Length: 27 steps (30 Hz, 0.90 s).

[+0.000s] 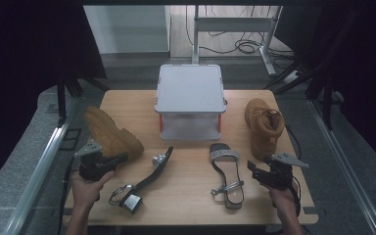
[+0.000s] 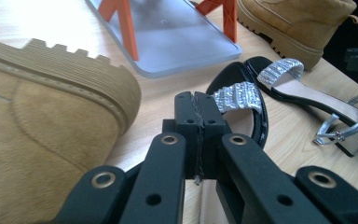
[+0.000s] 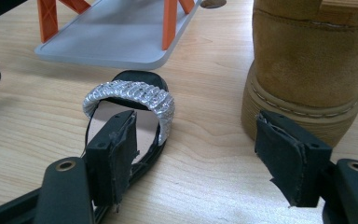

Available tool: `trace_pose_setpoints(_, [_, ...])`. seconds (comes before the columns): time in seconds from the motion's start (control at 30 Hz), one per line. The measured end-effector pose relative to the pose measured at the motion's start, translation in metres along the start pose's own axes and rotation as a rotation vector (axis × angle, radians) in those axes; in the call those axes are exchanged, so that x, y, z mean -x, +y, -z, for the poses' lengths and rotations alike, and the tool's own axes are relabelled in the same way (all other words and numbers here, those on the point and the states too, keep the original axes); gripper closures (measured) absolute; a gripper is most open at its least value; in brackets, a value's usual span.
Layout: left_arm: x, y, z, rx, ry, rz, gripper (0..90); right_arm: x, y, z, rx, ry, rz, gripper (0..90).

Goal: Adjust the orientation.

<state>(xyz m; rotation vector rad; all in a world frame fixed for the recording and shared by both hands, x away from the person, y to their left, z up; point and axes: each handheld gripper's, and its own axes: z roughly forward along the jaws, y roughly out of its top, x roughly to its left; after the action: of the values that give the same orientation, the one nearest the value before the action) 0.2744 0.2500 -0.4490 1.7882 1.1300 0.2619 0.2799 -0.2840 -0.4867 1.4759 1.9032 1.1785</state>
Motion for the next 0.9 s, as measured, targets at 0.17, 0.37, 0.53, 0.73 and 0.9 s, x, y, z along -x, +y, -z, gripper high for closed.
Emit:
trace_pose_setpoints(0.17, [0.006, -0.002, -0.01, -0.033, -0.019, -0.013, 90.0, 0.001, -0.001, 0.0, -0.004, -0.007, -0.004, 29.7])
trace_pose_setpoints(0.37, [0.015, -0.003, -0.023, -0.075, -0.038, -0.04, 90.0, 0.0, -0.002, -0.002, -0.015, -0.013, -0.002, 29.7])
trace_pose_setpoints(0.53, [0.024, -0.006, -0.036, -0.12, -0.057, -0.071, 90.0, 0.0, -0.004, -0.003, -0.022, -0.015, 0.004, 29.7])
trace_pose_setpoints(0.73, [0.034, -0.009, -0.05, -0.165, -0.075, -0.093, 90.0, 0.0, -0.005, -0.004, -0.026, -0.017, 0.004, 29.7])
trace_pose_setpoints(0.9, [0.039, -0.011, -0.057, -0.188, -0.085, -0.1, 90.0, -0.001, -0.005, -0.005, -0.029, -0.019, 0.009, 29.6])
